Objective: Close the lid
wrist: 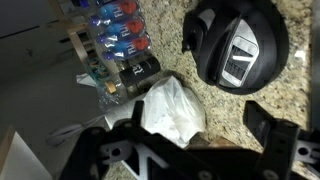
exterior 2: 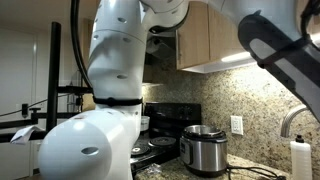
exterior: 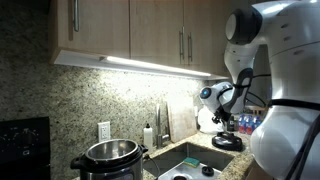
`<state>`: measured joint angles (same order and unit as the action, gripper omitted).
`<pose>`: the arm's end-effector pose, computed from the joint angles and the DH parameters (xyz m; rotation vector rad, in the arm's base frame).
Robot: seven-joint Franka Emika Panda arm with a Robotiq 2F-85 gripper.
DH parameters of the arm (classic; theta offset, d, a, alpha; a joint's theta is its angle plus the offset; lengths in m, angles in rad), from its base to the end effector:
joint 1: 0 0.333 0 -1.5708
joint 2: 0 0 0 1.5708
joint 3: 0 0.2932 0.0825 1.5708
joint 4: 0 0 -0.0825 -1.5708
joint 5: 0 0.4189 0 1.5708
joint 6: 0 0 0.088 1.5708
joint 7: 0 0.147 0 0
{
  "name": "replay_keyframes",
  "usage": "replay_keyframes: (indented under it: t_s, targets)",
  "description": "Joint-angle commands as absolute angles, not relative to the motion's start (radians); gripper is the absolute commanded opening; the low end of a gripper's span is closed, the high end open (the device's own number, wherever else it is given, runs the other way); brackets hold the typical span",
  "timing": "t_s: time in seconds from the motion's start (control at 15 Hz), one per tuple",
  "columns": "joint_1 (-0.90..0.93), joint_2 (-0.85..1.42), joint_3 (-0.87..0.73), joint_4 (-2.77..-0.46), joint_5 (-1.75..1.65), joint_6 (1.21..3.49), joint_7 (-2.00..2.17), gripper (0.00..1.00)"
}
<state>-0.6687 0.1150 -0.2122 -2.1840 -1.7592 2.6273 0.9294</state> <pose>0.3916 -0.4685 0.2845 2.0824 -0.2879 0.2672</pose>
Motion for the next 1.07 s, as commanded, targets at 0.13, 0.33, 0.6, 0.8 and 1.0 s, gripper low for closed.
replay_keyframes:
  t_s: [0.13,0.33,0.6,0.8,1.0]
  targets:
    - [-0.646,0.329,-0.311,-1.979,-1.651,2.635,0.909,1.00]
    - [-0.654,0.416,-0.320,-1.905,-1.551,2.629,0.866,1.00]
    - [-0.639,0.438,-0.333,-1.900,-1.519,2.628,0.885,1.00]
    - [-0.640,0.459,-0.333,-1.881,-1.511,2.627,0.885,1.00]
    - [-0.612,0.462,-0.337,-1.892,-1.599,2.618,0.928,1.00]
